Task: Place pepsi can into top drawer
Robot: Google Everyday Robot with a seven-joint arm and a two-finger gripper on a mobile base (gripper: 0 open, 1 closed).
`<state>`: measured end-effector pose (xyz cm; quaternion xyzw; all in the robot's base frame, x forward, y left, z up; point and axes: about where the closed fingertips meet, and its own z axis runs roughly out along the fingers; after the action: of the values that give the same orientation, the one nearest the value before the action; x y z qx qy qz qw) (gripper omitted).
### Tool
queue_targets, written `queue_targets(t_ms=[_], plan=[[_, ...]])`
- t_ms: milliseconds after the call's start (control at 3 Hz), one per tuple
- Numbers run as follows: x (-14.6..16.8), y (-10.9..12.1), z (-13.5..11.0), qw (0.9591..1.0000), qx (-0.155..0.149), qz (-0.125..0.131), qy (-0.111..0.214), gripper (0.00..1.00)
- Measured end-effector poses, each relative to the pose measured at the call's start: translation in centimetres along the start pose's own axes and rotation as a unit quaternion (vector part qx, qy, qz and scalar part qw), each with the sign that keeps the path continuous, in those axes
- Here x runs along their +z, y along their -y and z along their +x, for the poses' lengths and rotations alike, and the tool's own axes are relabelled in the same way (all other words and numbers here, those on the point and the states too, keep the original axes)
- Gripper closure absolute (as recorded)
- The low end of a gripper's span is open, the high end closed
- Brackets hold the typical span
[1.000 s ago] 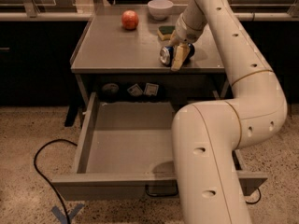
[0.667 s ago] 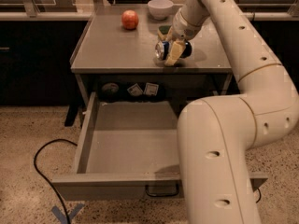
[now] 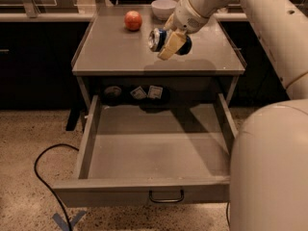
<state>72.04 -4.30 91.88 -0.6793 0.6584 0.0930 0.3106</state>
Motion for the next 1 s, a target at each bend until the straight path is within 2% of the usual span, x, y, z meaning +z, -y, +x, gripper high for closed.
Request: queue_targets(t_ms=[333, 667, 1000], plan=[[-0.1, -4.3, -0.9, 0.9997, 0.008, -0.019, 0.014, 1.00], [3.0, -9.4, 0.6, 0.9970, 0.014, -0.076, 0.007, 1.00], [5.6, -12.4, 2.9, 0.9928, 0.013, -0.119, -0.001, 1.00]])
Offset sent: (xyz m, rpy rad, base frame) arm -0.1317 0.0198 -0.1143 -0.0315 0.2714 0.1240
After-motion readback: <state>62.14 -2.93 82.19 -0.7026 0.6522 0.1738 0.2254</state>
